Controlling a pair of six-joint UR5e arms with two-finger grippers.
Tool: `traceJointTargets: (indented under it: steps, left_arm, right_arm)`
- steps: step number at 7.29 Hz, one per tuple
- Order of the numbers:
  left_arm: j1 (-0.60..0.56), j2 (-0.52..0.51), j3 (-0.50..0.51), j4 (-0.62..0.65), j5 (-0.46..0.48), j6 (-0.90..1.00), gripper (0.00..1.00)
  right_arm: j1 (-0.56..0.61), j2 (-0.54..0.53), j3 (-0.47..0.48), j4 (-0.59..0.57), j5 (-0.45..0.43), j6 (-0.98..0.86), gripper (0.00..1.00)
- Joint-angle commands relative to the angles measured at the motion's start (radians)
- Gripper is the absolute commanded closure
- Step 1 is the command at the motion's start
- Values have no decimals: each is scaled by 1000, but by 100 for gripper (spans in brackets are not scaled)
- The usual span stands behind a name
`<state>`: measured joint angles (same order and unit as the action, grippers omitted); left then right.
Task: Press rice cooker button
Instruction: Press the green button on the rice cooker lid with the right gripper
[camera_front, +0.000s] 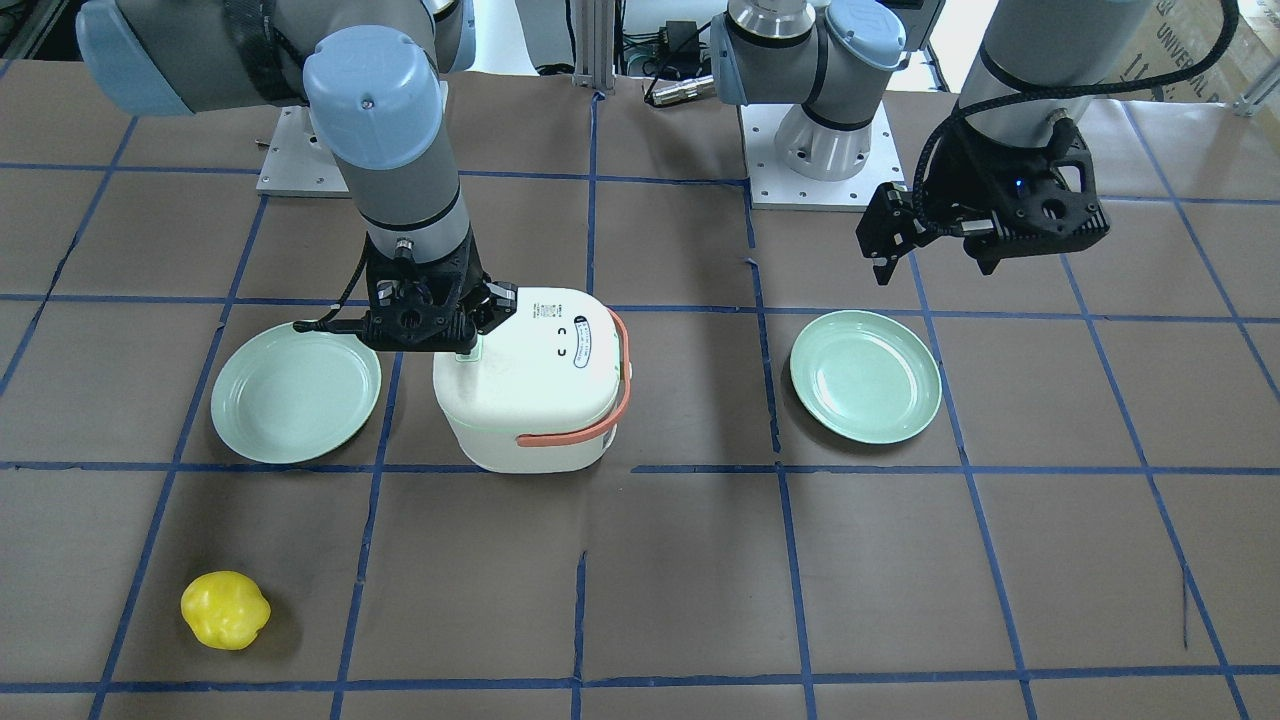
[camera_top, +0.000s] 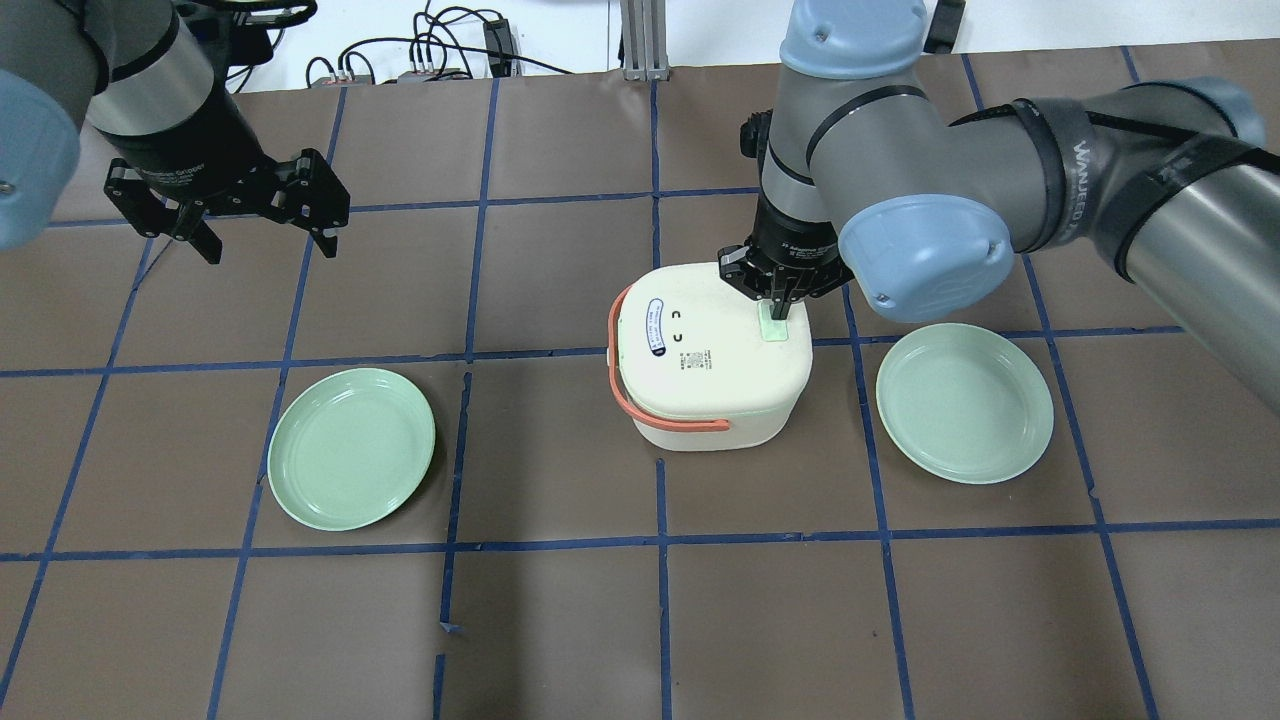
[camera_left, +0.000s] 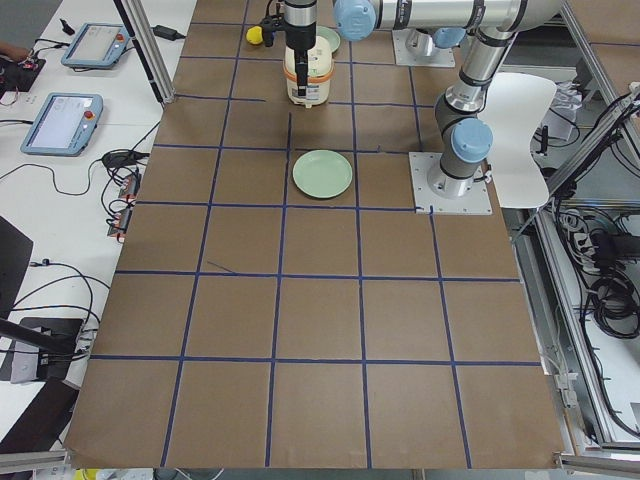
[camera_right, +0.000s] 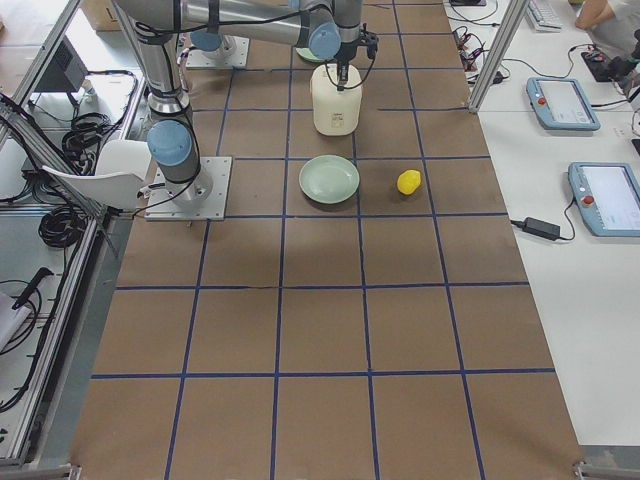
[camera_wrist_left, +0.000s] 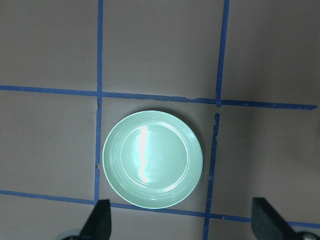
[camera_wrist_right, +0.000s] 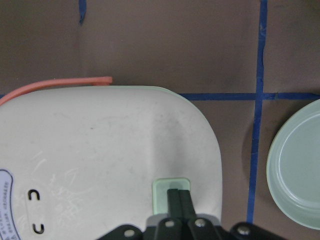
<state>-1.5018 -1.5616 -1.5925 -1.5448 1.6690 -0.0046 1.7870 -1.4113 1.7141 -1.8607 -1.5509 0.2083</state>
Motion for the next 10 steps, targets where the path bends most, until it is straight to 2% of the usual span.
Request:
traceJointTargets:
  steps: [1, 7, 8, 9, 10]
  left_arm:
    - [0, 0, 0, 2, 0, 0, 0]
    - [0, 0, 0, 2, 0, 0, 0]
    - [0, 0, 0, 2, 0, 0, 0]
    - [0, 0, 0, 0, 0, 0, 0]
    - [0, 0, 0, 0, 0, 0, 0]
  right_arm:
    - [3, 0, 5, -2, 2, 0, 95]
    - [6, 18, -10, -6, 24, 11, 94]
    - [3, 11, -34, 6, 28, 11, 89]
    - [-4, 11, -75, 77, 23, 11, 76]
    - [-11, 3, -146, 154, 0, 10, 44]
